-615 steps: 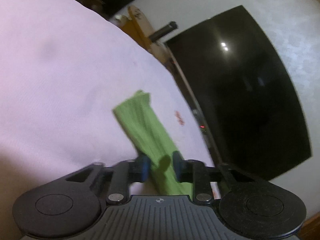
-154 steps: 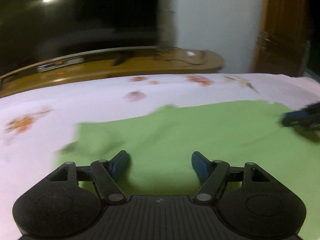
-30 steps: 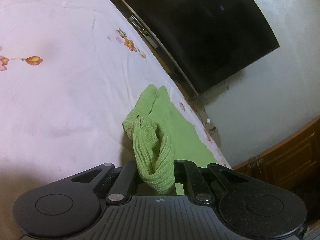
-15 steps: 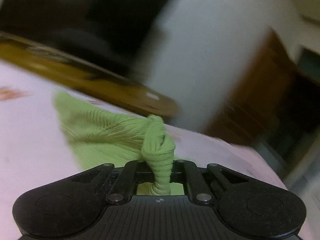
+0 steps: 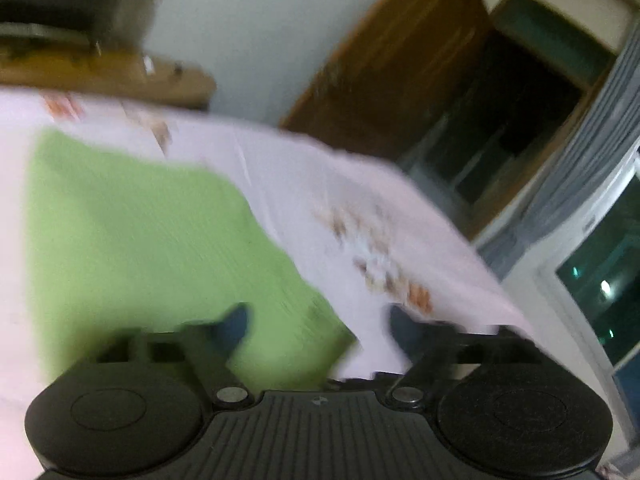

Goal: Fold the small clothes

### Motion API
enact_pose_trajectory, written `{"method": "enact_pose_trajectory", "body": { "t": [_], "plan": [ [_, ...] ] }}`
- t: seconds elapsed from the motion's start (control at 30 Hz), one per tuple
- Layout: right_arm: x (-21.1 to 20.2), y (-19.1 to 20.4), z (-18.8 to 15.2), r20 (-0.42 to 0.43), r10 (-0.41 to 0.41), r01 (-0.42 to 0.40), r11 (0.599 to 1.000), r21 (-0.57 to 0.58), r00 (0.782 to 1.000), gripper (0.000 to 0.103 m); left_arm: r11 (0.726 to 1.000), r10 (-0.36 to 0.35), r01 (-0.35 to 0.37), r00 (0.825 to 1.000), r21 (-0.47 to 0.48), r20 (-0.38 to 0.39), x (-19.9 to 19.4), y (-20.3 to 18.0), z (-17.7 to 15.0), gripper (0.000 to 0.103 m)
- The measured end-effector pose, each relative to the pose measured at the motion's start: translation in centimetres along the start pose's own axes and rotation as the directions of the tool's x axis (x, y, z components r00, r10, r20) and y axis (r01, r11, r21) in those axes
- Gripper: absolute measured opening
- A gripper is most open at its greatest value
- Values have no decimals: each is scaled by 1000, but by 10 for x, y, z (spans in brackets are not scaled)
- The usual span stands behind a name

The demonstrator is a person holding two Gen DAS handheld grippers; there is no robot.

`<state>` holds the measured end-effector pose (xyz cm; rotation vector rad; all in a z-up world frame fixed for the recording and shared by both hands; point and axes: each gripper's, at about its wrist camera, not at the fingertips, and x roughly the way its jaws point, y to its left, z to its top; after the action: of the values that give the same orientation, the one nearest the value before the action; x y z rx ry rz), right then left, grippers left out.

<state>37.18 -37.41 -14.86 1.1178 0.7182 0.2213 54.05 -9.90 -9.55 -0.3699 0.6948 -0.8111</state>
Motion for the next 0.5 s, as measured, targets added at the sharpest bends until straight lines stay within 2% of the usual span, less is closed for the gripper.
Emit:
{"method": "enact_pose_trajectory", "body": {
  "t": [0.07, 0.1, 0.13, 0.2, 0.27, 0.37, 0.43, 0.47, 0.5],
  "plan": [
    [-8, 2, -2, 9, 18, -18, 1000, -1, 1000, 27, 999, 22, -20, 998, -31, 53, -31, 12, 2, 82],
    [-10, 3, -3, 10, 24, -24, 1000, 4, 1000, 36, 997, 57, -54, 996, -53, 75, -41, 23, 4, 82],
    [-13, 6, -4, 11, 31, -31, 999, 9, 999, 42, 990, 122, -115, 989, -78, 88, -50, 35, 3, 82],
    [-19, 11, -6, 24, 59, -59, 998, 6, 998, 66, 971, 192, -178, 979, -162, 73, -59, 60, -6, 81],
    [-20, 16, -6, 46, 83, -84, 996, 6, 995, 76, 952, 229, -212, 972, -222, 57, -62, 73, -16, 81],
    [-14, 22, -3, 29, 82, -82, 997, -7, 996, 76, 942, 254, -242, 967, -232, 24, -56, 78, -28, 81],
    [-3, 24, -1, 7, 47, -47, 999, -18, 999, 69, 945, 262, -251, 965, -211, 22, -49, 74, -29, 82],
    [1, 26, -1, 4, 38, -38, 999, -30, 999, 53, 944, 276, -268, 961, -194, 15, -47, 73, -28, 82],
    [3, 29, -1, 3, 23, -23, 998, -50, 1000, 32, 938, 303, -300, 953, -174, -7, -41, 72, -27, 81]
  ]
}}
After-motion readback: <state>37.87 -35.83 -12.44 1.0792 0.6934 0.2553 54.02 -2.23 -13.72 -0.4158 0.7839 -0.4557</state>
